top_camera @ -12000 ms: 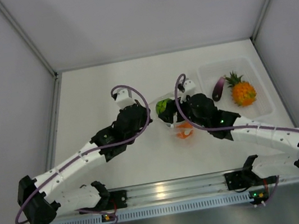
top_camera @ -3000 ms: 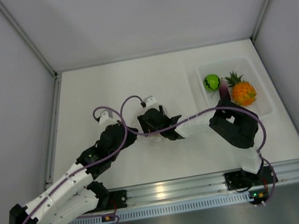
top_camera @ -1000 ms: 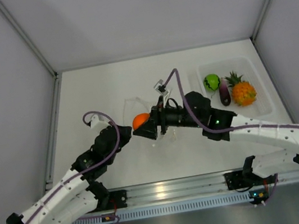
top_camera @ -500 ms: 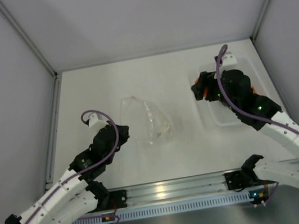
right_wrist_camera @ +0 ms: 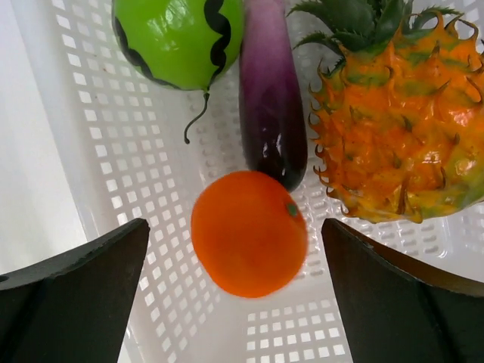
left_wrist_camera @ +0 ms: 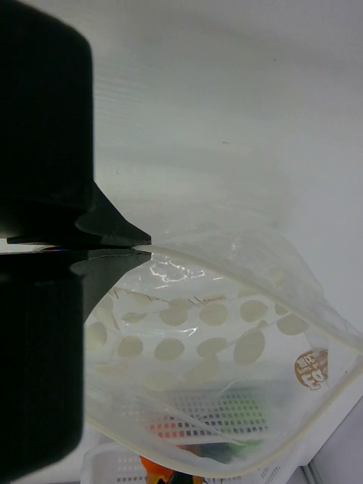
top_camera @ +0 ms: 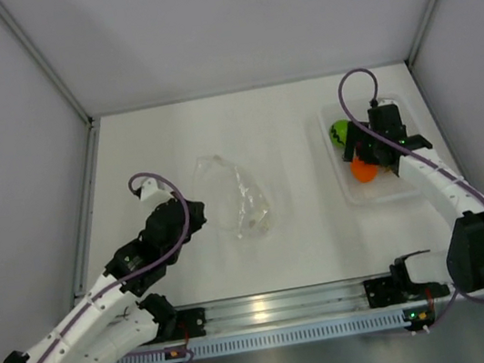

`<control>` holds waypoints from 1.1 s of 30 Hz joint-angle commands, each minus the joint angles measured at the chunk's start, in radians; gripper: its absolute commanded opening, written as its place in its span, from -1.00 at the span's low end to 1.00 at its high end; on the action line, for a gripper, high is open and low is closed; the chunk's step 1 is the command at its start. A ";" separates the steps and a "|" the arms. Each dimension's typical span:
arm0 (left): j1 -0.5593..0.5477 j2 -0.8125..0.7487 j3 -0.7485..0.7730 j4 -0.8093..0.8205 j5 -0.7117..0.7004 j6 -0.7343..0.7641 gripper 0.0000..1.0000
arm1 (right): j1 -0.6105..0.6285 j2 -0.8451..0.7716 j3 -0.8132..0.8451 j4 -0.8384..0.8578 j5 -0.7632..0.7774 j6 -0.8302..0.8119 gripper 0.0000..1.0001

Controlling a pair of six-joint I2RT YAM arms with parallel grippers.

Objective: Open the zip-top bag and remove the fake food

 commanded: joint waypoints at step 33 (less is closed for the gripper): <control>0.423 0.859 0.979 -0.465 -0.452 0.450 -1.00 | 0.031 -0.867 -0.163 -0.083 -0.569 0.131 0.99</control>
